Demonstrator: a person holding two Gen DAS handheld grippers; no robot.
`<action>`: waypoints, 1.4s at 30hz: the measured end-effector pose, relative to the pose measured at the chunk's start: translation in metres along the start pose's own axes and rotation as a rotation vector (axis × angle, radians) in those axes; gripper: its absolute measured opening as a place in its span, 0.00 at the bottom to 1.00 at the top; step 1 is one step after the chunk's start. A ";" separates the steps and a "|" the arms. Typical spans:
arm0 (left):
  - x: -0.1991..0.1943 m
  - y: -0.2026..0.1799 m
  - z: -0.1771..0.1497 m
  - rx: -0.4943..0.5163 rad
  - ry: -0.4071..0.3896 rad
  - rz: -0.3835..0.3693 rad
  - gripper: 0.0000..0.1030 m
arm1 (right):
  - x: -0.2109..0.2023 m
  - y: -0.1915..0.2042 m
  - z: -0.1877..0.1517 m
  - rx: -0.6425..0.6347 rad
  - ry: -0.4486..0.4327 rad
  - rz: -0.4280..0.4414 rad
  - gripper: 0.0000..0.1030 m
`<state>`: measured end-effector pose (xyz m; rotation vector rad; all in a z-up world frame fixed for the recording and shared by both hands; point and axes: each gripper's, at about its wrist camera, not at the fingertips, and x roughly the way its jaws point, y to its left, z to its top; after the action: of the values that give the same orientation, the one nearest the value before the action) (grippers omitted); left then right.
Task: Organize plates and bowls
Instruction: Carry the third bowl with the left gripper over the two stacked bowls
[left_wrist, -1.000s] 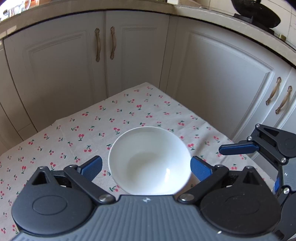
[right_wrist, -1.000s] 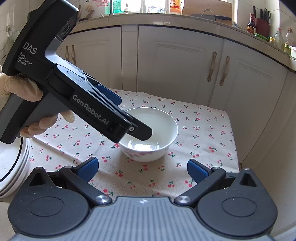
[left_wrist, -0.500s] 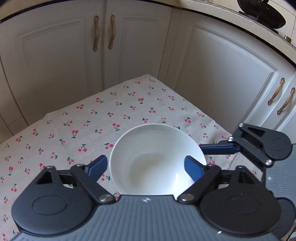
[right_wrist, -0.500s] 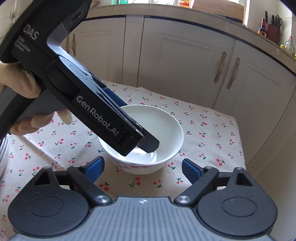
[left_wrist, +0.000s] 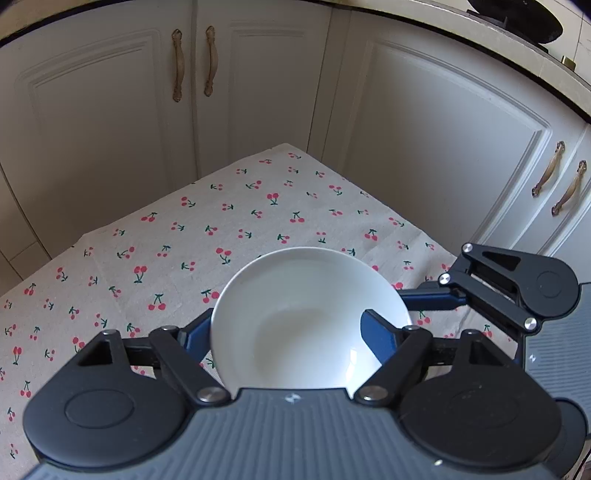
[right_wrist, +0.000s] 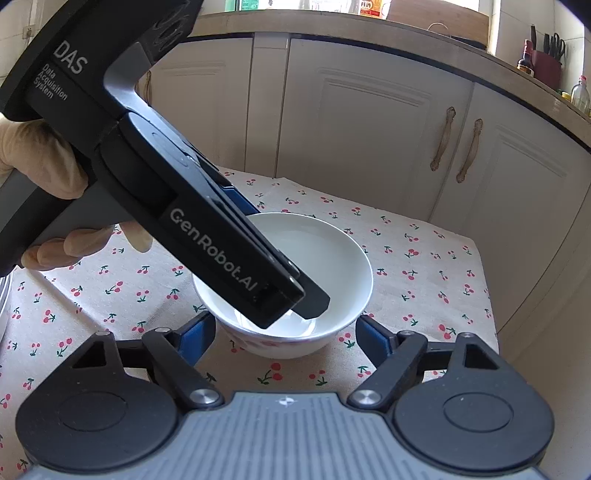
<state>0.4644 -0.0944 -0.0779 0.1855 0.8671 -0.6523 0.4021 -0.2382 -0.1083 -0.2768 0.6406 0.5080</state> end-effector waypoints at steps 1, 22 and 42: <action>0.000 0.000 0.000 0.000 0.000 -0.001 0.79 | 0.000 0.001 0.000 -0.003 -0.001 0.003 0.82; -0.036 -0.025 -0.007 0.016 -0.002 -0.038 0.79 | -0.037 0.016 0.006 -0.016 0.043 -0.011 0.81; -0.133 -0.080 -0.045 0.045 -0.068 -0.033 0.79 | -0.133 0.067 0.000 -0.027 0.027 -0.007 0.81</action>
<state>0.3250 -0.0787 0.0025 0.1891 0.7920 -0.7053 0.2751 -0.2306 -0.0307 -0.3115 0.6597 0.5071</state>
